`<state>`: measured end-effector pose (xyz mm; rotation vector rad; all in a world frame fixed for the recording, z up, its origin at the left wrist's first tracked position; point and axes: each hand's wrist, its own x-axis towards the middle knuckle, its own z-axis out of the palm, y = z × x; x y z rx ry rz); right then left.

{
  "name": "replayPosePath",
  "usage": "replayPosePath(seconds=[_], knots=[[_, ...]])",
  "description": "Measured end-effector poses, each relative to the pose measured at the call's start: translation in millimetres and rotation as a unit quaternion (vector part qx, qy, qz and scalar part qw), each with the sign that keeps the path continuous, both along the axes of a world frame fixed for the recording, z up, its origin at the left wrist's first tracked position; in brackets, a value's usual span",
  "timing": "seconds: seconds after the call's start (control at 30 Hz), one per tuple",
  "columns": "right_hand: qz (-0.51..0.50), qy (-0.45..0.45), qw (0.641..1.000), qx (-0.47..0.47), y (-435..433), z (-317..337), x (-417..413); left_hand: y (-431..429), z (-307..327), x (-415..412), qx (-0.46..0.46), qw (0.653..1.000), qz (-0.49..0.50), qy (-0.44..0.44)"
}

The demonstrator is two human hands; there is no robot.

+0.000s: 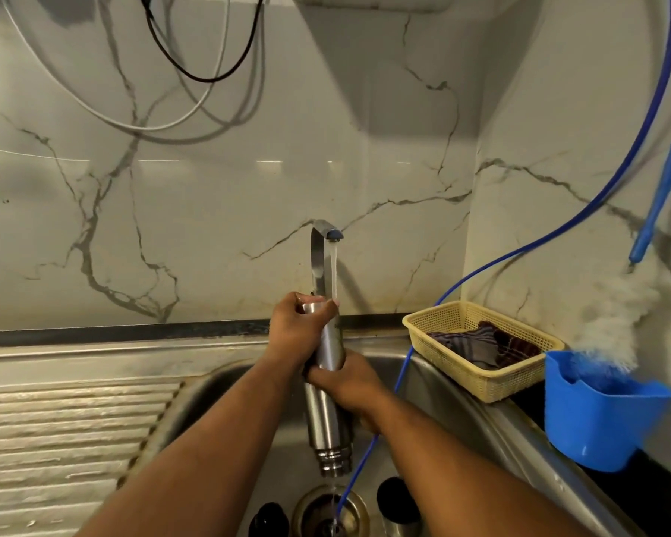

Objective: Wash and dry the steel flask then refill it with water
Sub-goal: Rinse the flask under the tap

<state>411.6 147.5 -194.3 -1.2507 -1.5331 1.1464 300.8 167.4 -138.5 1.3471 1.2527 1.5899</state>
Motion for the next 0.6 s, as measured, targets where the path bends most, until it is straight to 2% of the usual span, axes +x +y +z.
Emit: replayPosePath(seconds=[0.07, 0.1, 0.23, 0.33, 0.4, 0.5, 0.6], knots=[[-0.045, -0.012, 0.998, 0.032, 2, -2, -6, -2, 2, 8, 0.020, 0.997, 0.059, 0.036], [-0.069, -0.019, 0.996, 0.045, 3, -2, -7, -2, 0, 10, 0.026, 0.997, 0.058, 0.050], [-0.102, 0.009, 0.994, 0.047, 9, -5, -9, 6, -10, 7, -0.036, 0.996, -0.037, 0.067], [-0.084, 0.013, 0.996, 0.027, 9, -4, -1, 7, -15, -5, -0.079, 0.983, -0.167, 0.005], [-0.055, 0.022, 0.998, 0.022, 8, -2, 7, 5, -16, -11, -0.079, 0.973, -0.209, -0.058], [-0.031, 0.038, 0.999, 0.018, 7, -1, 17, 3, -13, -6, -0.040, 0.975, -0.203, -0.079], [-0.036, -0.038, 0.999, 0.007, 8, -12, 24, 4, -8, -2, -0.026, 0.984, -0.147, -0.098]])
